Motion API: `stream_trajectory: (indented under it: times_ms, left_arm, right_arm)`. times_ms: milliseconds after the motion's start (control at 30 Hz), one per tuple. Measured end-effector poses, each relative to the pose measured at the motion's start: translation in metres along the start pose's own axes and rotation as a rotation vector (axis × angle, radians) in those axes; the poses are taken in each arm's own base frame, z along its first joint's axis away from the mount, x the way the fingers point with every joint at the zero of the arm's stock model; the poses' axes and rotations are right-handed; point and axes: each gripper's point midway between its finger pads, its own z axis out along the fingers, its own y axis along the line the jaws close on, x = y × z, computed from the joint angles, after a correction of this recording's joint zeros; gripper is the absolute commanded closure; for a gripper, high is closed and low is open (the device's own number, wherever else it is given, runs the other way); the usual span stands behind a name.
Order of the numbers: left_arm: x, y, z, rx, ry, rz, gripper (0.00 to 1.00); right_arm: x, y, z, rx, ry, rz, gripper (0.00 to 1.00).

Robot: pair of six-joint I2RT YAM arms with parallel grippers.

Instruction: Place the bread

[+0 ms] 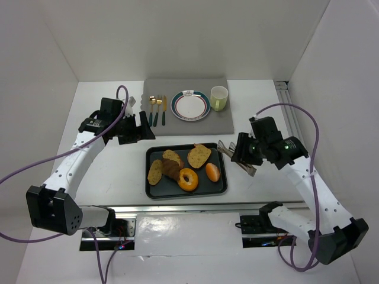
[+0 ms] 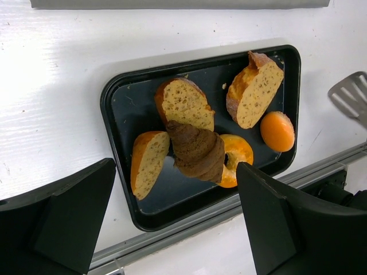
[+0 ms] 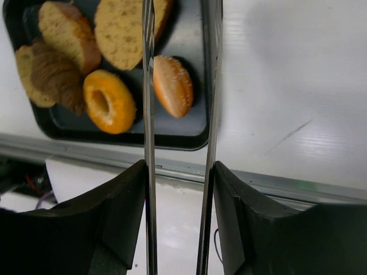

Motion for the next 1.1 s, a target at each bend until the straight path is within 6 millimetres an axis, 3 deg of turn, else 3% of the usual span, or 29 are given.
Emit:
stream_trajectory:
  times_ms: [133, 333, 900, 1000, 1100]
  left_arm:
    - [0.000, 0.000, -0.001, 0.002, -0.002, 0.001, 0.00]
    - [-0.001, -0.002, -0.004, 0.007, -0.012, 0.004, 0.00]
    - [0.002, -0.001, -0.002, 0.010, -0.005, 0.003, 0.00]
    - [0.002, -0.001, -0.001, 0.010, -0.006, 0.003, 0.00]
    - [0.005, 0.001, 0.000, 0.008, 0.000, 0.001, 0.00]
  right_arm:
    - [0.018, 0.019, -0.001, -0.060, 0.066, -0.069, 0.45]
    - [0.041, 0.029, -0.001, -0.088, 0.141, -0.125, 0.42]
    - [0.084, 0.014, 0.019, 0.005, 0.298, -0.199, 0.38]
    - [0.090, 0.014, 0.025, 0.018, 0.326, -0.212, 0.45]
    - [0.090, 0.015, 0.027, 0.033, 0.329, -0.224, 0.58]
